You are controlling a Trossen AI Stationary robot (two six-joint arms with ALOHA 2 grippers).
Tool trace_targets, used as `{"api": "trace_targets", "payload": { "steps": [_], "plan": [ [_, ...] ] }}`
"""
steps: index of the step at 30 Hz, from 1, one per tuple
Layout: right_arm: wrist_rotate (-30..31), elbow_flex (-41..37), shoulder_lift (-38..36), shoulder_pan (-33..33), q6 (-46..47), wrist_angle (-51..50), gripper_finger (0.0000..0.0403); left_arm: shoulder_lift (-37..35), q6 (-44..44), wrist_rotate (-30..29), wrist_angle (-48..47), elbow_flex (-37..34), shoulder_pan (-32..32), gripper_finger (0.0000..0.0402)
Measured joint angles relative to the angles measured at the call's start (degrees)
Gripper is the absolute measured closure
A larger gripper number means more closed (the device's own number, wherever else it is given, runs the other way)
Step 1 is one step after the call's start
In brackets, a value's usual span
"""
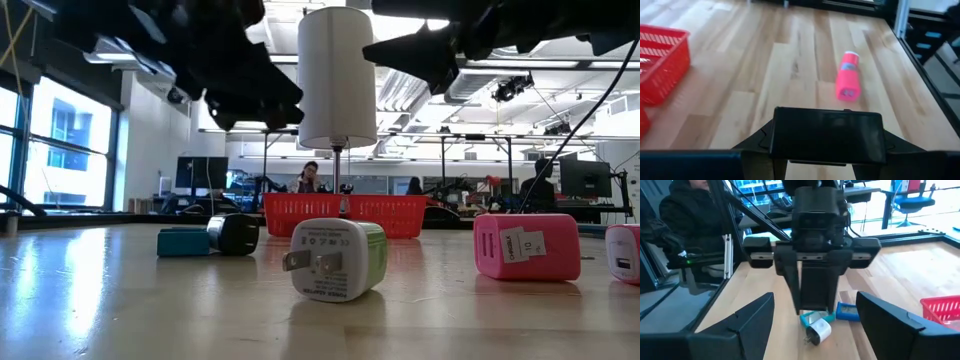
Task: Pick & Place Office items
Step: Put the black digital clock into the right red bin
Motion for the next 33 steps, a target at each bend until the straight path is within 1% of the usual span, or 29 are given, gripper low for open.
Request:
{"api": "trace_targets", "payload": {
  "steps": [5,11,17,21,27,33],
  "plan": [
    [0.0,0.0,0.0,-0.7,-3.4,-1.1,0.0133,0.0,0.3,0.1,1.8,0.1,2.0,0.0256],
    [0.0,0.0,0.0,-1.1,-5.1,-4.1,0.0133,0.0,2.2,3.4,4.2,0.1,3.8,0.0256],
    [-0.9,0.0,0.0,-1.2,0.2,-4.6,0.0133,0.0,13.9,3.2,7.4,0.1,3.6,0.0256],
    [-4.1,0.0,0.0,-2.1,6.2,-4.5,0.0133,0.0,21.5,1.7,11.8,0.1,2.6,0.0256],
    [-9.5,0.0,0.0,-4.1,15.7,-4.1,0.0133,0.0,34.7,-2.7,18.2,0.1,0.2,0.0256],
    [-9.7,0.0,0.0,-5.3,20.4,-1.8,0.0133,0.0,43.9,-4.5,23.7,0.1,-1.6,0.0256]
  ]
}}
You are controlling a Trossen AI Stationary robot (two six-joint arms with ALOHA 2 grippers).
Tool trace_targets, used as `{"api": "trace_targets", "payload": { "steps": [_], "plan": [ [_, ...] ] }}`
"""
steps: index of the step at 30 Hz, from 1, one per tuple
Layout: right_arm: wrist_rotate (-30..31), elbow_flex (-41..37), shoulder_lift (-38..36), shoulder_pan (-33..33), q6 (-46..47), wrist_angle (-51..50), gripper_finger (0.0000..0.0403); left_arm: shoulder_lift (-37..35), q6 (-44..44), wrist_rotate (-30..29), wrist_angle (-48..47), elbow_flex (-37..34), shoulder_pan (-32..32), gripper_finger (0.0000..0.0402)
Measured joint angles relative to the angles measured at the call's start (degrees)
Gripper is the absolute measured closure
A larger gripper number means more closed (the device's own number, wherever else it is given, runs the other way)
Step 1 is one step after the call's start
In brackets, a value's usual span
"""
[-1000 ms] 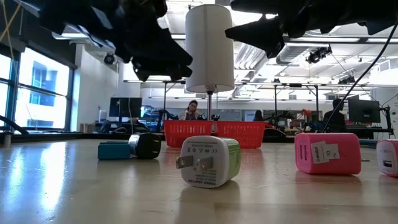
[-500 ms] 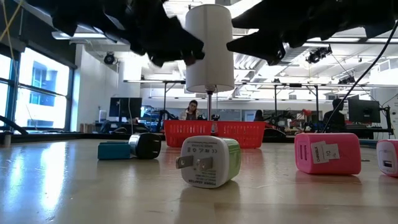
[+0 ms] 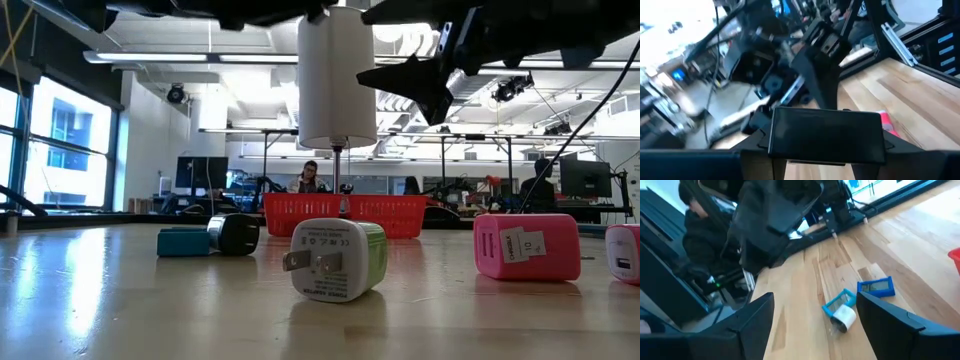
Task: Pick & Place Office items
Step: Put the black digital clock into the right red bin
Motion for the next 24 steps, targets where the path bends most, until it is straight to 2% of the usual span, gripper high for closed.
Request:
{"api": "trace_targets", "payload": {
  "steps": [8,12,16,24],
  "plan": [
    [-3.6,0.0,0.0,0.1,0.4,5.2,0.0133,0.0,1.3,-0.8,0.5,0.0,-0.2,0.0256],
    [-3.3,0.0,0.2,0.1,3.0,5.3,0.0133,0.0,1.3,-0.8,0.9,0.0,-0.2,0.0256],
    [-3.0,0.0,2.9,0.1,4.1,7.7,0.0133,0.0,1.3,-0.8,1.1,0.0,-0.2,0.0256],
    [-3.7,0.0,11.7,0.1,3.1,20.5,0.0133,0.0,1.3,-0.8,0.9,0.0,-0.2,0.0256]
  ]
}}
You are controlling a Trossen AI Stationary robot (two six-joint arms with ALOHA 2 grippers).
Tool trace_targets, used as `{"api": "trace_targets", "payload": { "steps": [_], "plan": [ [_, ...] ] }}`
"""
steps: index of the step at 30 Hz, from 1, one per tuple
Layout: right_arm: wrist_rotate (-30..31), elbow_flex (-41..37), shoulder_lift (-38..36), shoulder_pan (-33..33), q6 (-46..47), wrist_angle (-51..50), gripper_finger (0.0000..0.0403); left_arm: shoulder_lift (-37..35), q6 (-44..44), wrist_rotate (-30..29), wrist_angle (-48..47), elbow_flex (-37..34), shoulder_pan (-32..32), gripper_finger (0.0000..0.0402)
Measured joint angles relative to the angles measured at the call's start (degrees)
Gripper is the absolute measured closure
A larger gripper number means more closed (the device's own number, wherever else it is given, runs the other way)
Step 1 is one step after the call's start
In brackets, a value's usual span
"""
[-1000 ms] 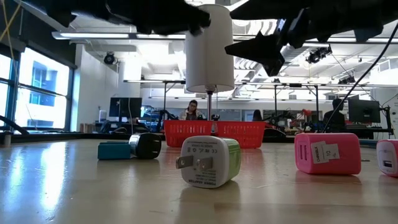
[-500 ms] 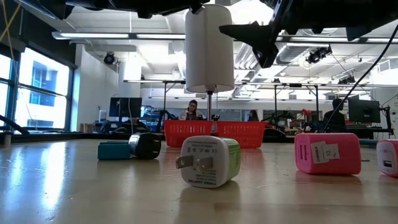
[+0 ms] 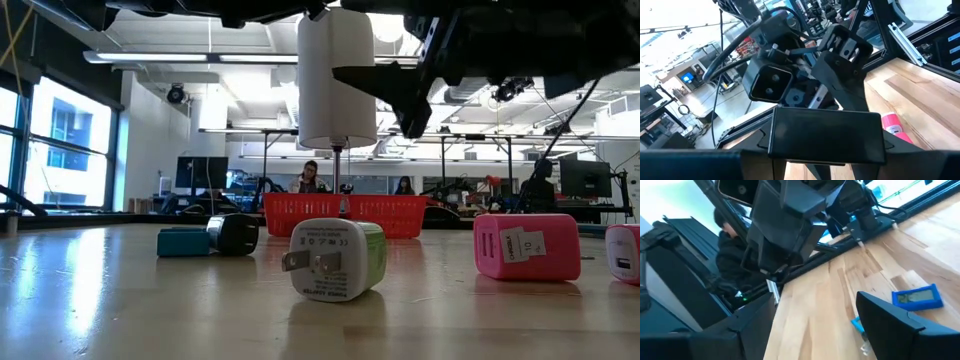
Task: Pick & Place Office items
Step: Put the black digital clock into the right red bin
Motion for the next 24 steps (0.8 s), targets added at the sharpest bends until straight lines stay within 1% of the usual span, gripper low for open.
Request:
{"api": "trace_targets", "payload": {
  "steps": [5,10,13,16,19,24],
  "plan": [
    [-2.6,0.1,2.6,-1.0,1.4,5.3,0.0133,0.0,0.1,0.0,-0.3,0.0,0.0,0.025],
    [-5.8,1.1,3.3,-2.6,4.9,5.5,0.0133,0.0,1.0,0.0,-0.2,0.0,0.0,0.0252],
    [-8.2,2.4,3.4,-3.3,6.3,3.8,0.0133,0.0,1.0,0.0,-0.3,0.0,0.0,0.0253],
    [-8.2,3.6,4.0,-3.5,7.1,1.9,0.0133,0.0,1.0,0.0,-0.2,0.0,0.0,0.0253],
    [-9.2,4.5,4.8,-3.7,6.9,2.3,0.0133,0.0,1.0,0.0,-0.3,0.0,0.0,0.0253],
    [-9.4,4.8,5.0,-3.7,4.1,3.2,0.0133,0.0,1.1,0.1,-0.7,0.0,0.0,0.0253]
  ]
}}
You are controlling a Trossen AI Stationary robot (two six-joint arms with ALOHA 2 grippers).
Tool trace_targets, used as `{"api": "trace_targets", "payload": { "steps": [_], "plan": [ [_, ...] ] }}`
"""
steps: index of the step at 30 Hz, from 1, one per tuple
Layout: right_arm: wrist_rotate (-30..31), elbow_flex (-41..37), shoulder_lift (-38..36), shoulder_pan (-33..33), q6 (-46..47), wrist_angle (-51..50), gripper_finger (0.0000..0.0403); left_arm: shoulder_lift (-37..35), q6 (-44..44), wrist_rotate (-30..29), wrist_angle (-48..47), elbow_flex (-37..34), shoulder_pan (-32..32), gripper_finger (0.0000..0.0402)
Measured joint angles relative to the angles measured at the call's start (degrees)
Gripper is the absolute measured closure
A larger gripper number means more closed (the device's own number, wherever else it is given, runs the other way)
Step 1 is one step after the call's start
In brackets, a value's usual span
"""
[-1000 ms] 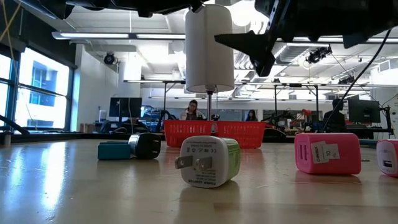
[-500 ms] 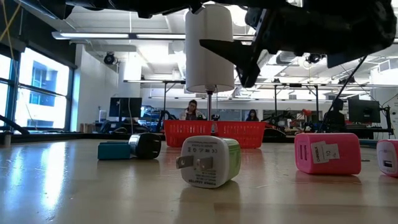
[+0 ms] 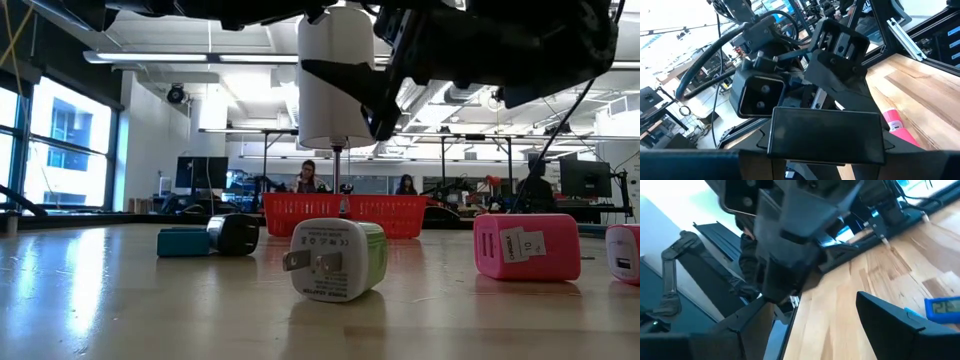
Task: Pick & Place Office items
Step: Put the black digital clock into the right red bin
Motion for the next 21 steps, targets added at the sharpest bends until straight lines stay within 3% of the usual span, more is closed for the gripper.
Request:
{"api": "trace_targets", "payload": {
  "steps": [21],
  "plan": [
    [-1.8,0.0,0.0,-0.1,-3.0,6.9,0.0133,0.0,-0.1,0.0,-1.2,0.0,-0.8,0.0253]
  ]
}}
